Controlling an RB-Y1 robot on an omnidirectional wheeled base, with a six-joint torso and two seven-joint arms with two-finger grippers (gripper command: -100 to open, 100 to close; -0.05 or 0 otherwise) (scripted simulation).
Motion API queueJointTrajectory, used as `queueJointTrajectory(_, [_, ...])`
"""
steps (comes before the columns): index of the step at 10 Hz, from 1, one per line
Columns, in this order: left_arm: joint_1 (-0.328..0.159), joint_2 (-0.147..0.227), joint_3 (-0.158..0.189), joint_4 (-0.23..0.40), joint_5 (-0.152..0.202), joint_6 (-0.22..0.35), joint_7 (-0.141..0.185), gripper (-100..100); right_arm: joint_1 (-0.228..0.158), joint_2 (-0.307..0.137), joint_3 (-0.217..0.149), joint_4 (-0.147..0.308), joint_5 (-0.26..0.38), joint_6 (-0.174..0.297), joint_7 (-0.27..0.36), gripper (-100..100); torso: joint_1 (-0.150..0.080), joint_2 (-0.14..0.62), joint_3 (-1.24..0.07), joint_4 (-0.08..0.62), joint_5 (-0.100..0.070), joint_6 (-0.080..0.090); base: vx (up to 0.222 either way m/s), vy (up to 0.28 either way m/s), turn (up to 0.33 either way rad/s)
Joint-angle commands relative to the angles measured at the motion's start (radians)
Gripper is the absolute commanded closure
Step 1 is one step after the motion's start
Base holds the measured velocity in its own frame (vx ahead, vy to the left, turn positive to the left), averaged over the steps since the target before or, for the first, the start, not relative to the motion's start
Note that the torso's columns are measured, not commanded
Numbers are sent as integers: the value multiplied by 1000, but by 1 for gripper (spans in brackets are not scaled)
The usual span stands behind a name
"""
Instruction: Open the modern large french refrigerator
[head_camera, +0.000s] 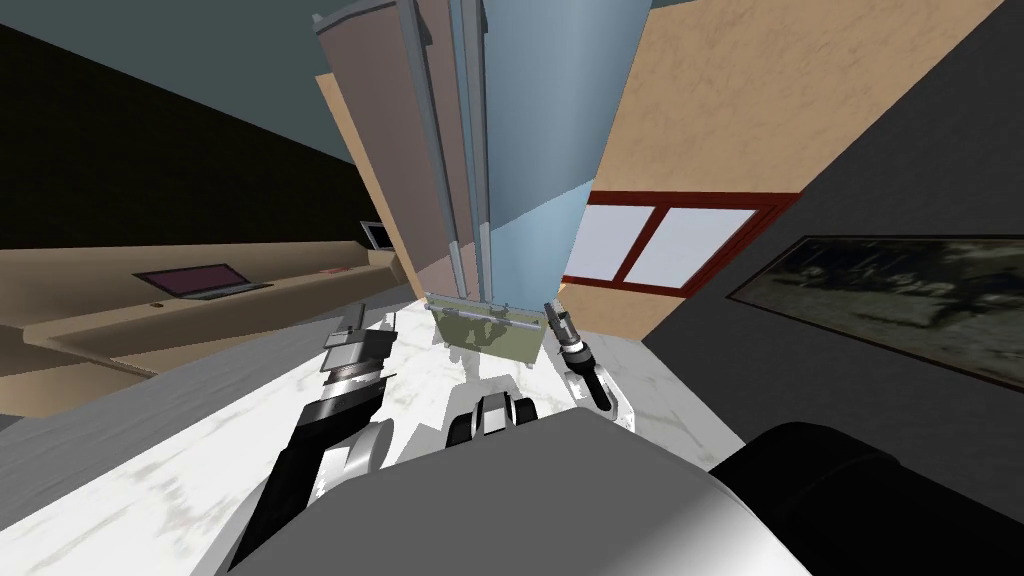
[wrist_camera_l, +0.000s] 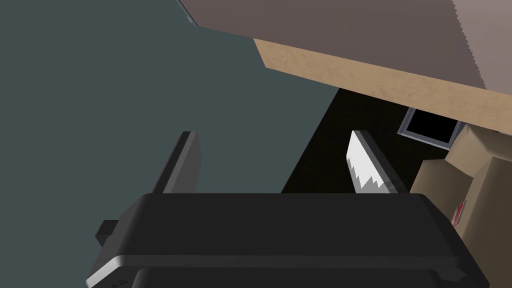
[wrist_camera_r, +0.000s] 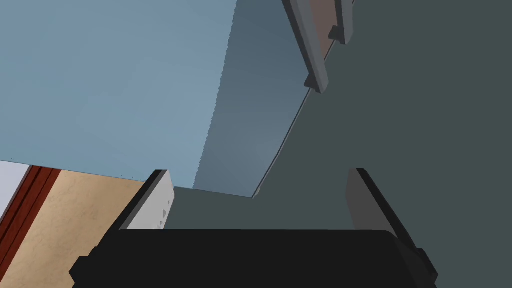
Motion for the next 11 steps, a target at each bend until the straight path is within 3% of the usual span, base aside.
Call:
queueJointTrajectory(1, [0,0,0,0,0,0,0,0,-17,-11,-10,48,36,-20,71,-100,0,1,0,0,0,-1,145,95,-155])
queueJointTrajectory(4, [0,0,0,0,0,0,0,0,-29,-16,-17,85,61,-37,128,-100,-1,-2,-1,-1,0,0,142,88,-92])
queueJointTrajectory(5, [0,0,0,0,0,0,0,0,-41,-21,-25,122,86,-54,166,-100,1,0,-1,0,0,-1,132,109,-151])
queueJointTrajectory(6, [0,0,0,0,0,0,0,0,-41,-21,-25,122,86,-54,178,-100,1,0,0,0,0,0,124,92,-82])
queueJointTrajectory(9, [0,0,0,0,0,0,0,0,-66,-27,-39,198,137,-88,266,-100,0,0,0,0,0,-1,129,106,-120])
queueJointTrajectory(10, [0,0,0,0,0,0,0,0,-66,-27,-39,198,137,-88,279,-100,0,0,0,0,0,0,104,92,-103])
queueJointTrajectory(11, [0,0,0,0,0,0,0,0,-80,-28,-46,237,163,-105,317,-100,-1,1,0,0,0,0,128,79,-177])
